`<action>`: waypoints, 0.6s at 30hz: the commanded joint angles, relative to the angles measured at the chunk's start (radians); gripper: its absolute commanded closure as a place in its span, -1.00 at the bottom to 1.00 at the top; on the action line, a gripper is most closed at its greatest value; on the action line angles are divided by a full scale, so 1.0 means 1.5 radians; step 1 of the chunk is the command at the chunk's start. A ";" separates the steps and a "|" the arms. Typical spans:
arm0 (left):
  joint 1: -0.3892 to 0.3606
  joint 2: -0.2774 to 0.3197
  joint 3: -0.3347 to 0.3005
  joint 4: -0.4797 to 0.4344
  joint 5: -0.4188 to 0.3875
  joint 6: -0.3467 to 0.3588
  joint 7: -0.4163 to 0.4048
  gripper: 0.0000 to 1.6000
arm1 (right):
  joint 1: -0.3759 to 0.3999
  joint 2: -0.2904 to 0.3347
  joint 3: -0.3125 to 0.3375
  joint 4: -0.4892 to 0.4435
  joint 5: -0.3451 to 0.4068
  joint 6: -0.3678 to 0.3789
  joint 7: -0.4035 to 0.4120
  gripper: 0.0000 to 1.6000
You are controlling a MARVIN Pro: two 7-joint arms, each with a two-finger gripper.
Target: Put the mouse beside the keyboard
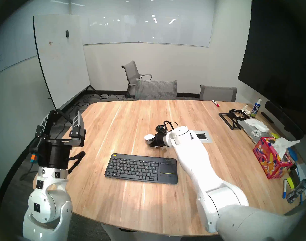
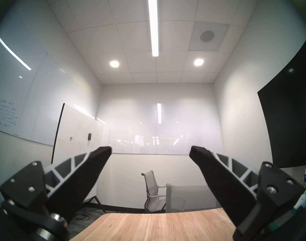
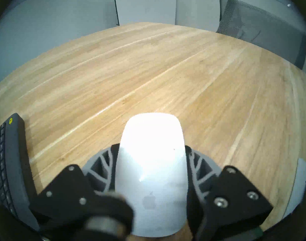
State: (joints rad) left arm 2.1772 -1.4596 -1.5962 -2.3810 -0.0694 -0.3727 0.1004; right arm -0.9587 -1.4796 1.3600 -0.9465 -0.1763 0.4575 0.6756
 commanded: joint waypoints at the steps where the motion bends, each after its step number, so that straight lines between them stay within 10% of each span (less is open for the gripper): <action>1: -0.001 0.000 0.000 -0.011 -0.001 -0.002 0.000 -1.00 | -0.018 0.004 0.032 -0.072 0.014 0.011 -0.022 1.00; 18: -0.001 0.000 0.000 -0.010 -0.001 -0.002 0.000 -1.00 | -0.120 0.004 0.130 -0.218 0.051 0.024 -0.069 1.00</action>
State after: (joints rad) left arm 2.1771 -1.4596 -1.5962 -2.3809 -0.0692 -0.3727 0.1004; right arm -1.0856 -1.4619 1.4982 -1.1684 -0.1376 0.5076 0.5956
